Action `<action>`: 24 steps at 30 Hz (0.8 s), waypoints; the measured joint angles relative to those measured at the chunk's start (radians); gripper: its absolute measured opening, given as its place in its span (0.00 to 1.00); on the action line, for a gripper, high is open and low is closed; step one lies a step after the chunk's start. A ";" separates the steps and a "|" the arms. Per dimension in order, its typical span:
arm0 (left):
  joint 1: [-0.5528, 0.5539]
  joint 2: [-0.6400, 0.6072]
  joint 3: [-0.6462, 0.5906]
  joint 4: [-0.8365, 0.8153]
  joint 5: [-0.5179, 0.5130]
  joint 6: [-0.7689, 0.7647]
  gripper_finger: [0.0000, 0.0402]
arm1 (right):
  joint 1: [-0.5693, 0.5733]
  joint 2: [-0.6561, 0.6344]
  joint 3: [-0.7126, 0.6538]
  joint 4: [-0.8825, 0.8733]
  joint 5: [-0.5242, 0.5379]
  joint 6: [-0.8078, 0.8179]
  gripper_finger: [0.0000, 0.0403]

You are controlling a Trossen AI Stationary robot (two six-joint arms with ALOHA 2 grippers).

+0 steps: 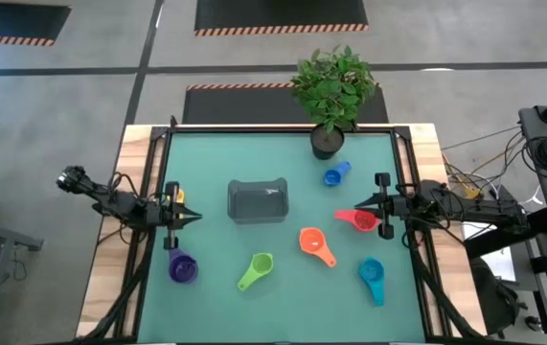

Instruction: Nest measuring cups in basket

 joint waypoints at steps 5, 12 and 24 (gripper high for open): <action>0.000 0.000 0.000 0.000 0.000 0.000 0.00 | 0.000 0.000 0.000 0.000 0.000 0.000 0.02; 0.000 0.001 0.000 -0.088 0.037 0.082 0.00 | 0.000 0.000 0.000 -0.002 0.015 -0.059 0.02; 0.000 0.000 0.000 -0.088 0.036 0.079 0.00 | 0.000 -0.001 0.000 -0.002 0.018 -0.152 0.02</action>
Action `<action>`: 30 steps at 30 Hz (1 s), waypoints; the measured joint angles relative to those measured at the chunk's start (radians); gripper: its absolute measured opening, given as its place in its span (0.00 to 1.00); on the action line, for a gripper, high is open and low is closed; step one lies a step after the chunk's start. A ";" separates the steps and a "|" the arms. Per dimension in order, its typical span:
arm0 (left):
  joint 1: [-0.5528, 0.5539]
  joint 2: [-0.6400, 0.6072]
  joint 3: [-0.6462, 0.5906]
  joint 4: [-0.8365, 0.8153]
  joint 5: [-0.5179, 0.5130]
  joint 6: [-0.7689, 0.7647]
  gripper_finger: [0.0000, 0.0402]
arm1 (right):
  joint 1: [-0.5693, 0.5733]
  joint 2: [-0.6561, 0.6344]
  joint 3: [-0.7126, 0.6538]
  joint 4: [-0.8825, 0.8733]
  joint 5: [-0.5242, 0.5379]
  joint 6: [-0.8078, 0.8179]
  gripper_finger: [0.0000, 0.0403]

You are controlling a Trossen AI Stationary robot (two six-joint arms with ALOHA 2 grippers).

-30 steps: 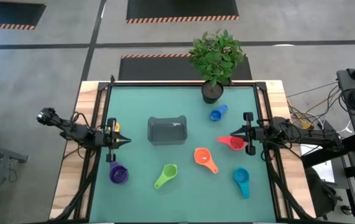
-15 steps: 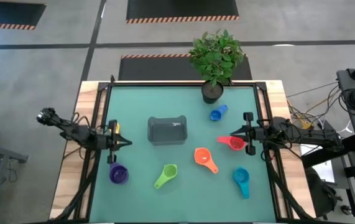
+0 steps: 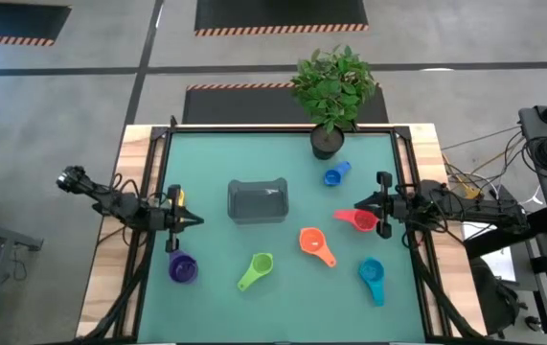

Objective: Nest measuring cups in basket
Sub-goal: Stack the orange measuring cup on top of the violet measuring cup

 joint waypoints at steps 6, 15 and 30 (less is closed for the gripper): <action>0.000 0.000 0.000 0.007 -0.004 0.043 0.00 | 0.000 0.000 0.000 0.000 0.004 -0.011 0.02; 0.000 0.000 0.000 0.008 -0.004 0.051 0.00 | 0.000 0.000 0.000 0.029 0.010 0.511 0.02; 0.000 0.002 0.000 0.248 0.031 -0.289 0.00 | 0.000 0.002 0.027 0.313 0.061 0.568 0.02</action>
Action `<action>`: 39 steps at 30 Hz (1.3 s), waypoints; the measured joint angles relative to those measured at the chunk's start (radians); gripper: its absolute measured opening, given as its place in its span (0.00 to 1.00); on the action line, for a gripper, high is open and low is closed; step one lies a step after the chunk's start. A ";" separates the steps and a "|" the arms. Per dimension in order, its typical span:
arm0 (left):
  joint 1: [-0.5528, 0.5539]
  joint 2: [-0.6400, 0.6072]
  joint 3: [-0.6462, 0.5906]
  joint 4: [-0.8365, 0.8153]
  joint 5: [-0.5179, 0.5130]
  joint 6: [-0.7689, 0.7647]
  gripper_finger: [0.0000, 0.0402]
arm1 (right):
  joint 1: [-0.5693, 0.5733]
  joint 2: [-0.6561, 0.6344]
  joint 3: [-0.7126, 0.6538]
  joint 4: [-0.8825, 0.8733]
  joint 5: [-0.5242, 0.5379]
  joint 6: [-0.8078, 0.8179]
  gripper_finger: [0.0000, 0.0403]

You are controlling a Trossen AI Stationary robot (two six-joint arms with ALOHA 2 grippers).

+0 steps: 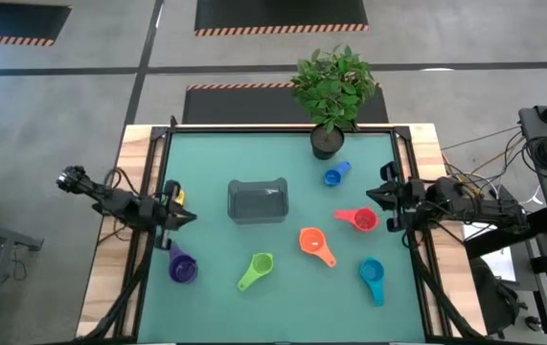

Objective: Nest measuring cups in basket
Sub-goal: Stack the orange measuring cup on top of the violet measuring cup

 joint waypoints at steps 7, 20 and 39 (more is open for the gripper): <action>0.000 0.000 0.000 0.236 0.001 -0.057 0.00 | 0.000 0.000 0.056 -0.003 0.000 0.010 0.02; 0.000 0.272 0.003 0.641 0.176 -0.002 0.00 | 0.000 0.000 0.104 -0.009 -0.001 0.039 0.02; 0.000 1.048 0.738 -0.059 -0.056 -0.122 0.00 | 0.000 0.000 0.105 -0.012 -0.001 -0.020 0.02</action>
